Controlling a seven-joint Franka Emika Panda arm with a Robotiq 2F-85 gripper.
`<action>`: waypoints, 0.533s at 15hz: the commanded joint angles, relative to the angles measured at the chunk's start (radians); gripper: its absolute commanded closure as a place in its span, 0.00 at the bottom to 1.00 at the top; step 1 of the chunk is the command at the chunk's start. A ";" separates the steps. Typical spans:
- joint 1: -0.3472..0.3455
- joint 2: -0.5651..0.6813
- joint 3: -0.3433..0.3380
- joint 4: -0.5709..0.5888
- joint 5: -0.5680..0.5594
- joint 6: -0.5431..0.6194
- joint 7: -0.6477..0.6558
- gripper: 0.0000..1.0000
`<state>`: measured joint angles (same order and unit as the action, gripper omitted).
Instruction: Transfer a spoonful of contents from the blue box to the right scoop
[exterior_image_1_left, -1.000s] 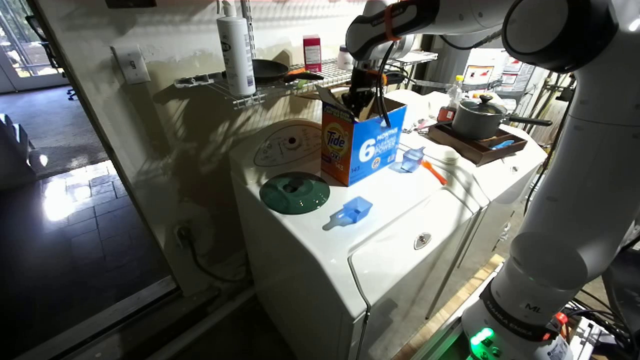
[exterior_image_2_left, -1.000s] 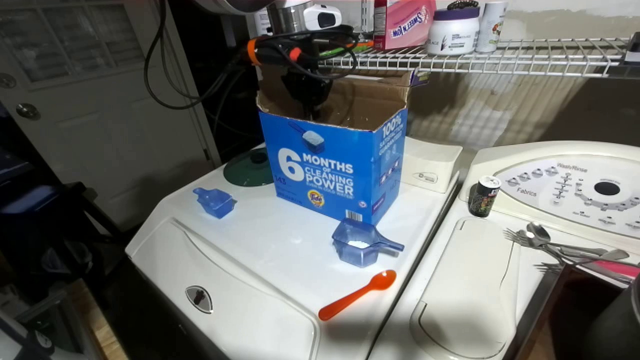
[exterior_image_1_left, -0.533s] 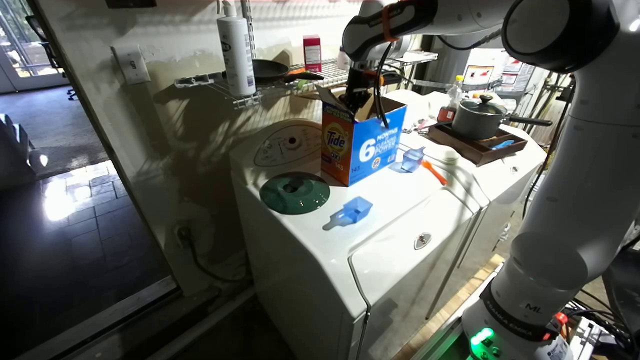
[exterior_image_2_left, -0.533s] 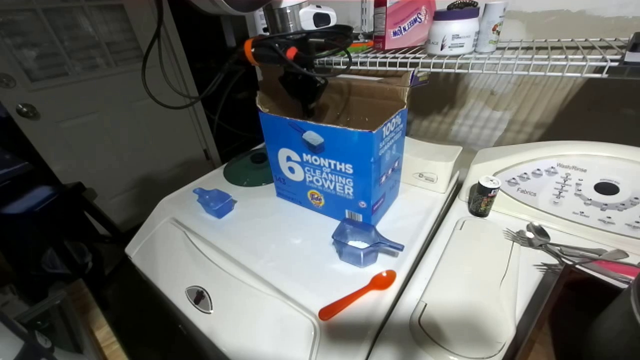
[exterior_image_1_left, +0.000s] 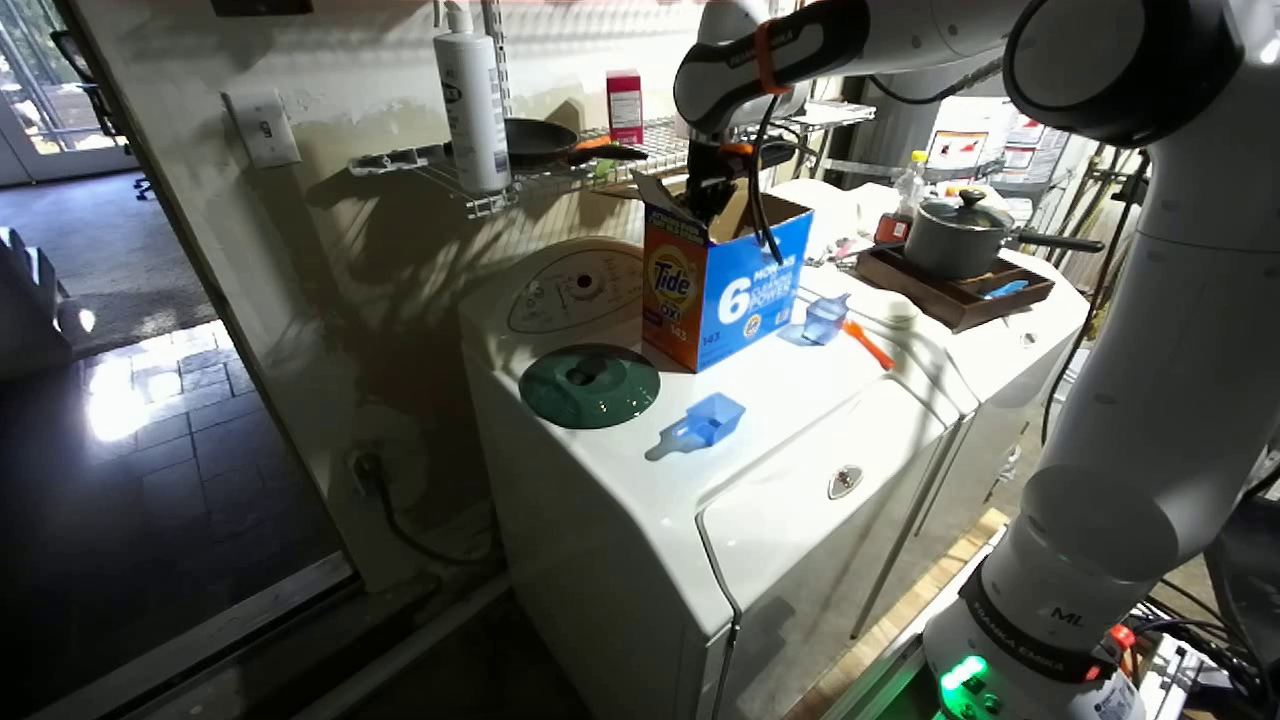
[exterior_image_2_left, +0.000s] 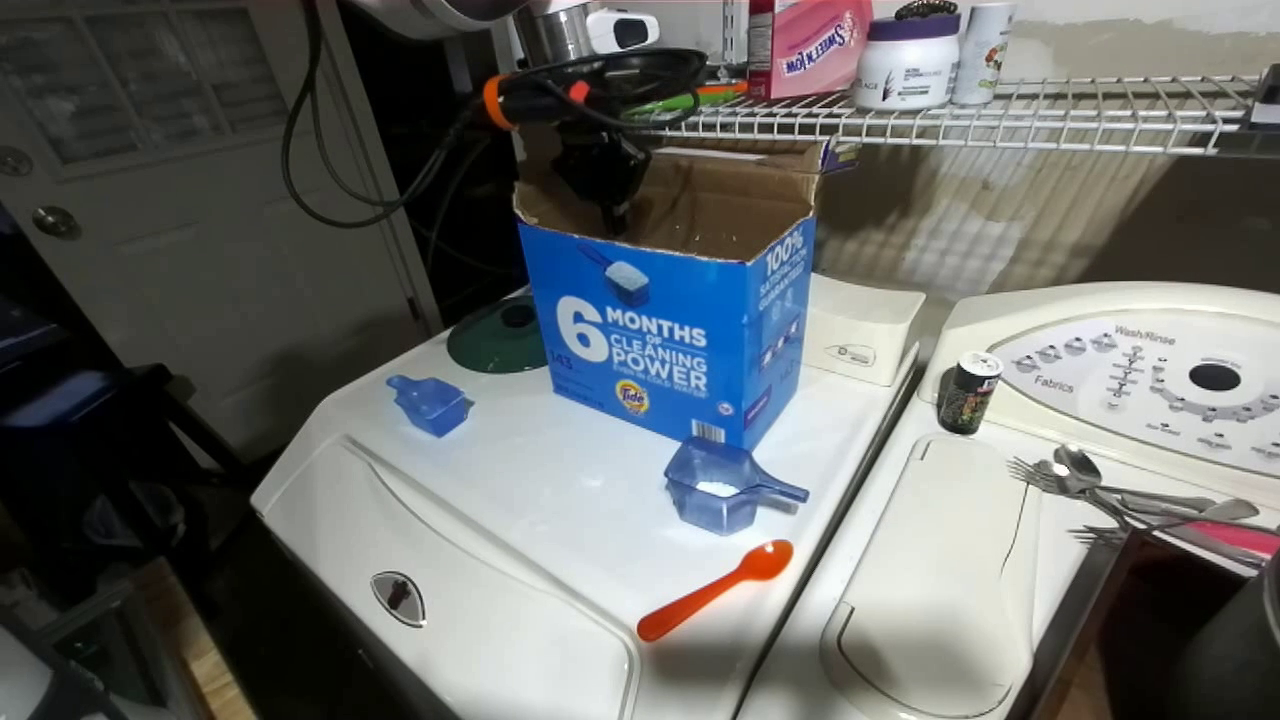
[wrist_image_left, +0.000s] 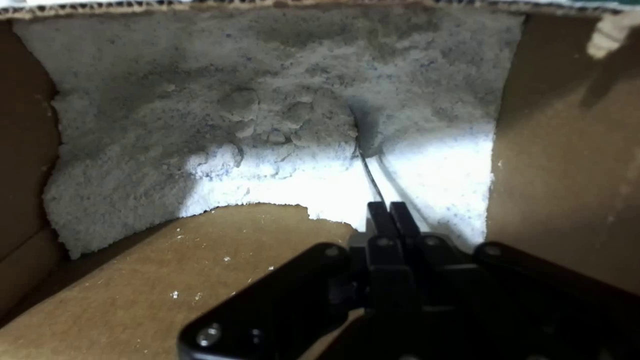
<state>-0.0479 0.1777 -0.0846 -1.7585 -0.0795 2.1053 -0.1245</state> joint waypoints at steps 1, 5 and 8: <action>0.004 0.020 -0.004 0.009 -0.125 0.005 0.036 0.99; 0.005 0.030 -0.009 0.002 -0.222 0.011 0.055 0.99; 0.007 0.033 -0.003 -0.001 -0.232 0.022 0.059 0.99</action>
<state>-0.0439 0.1974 -0.0851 -1.7589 -0.2588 2.1097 -0.0933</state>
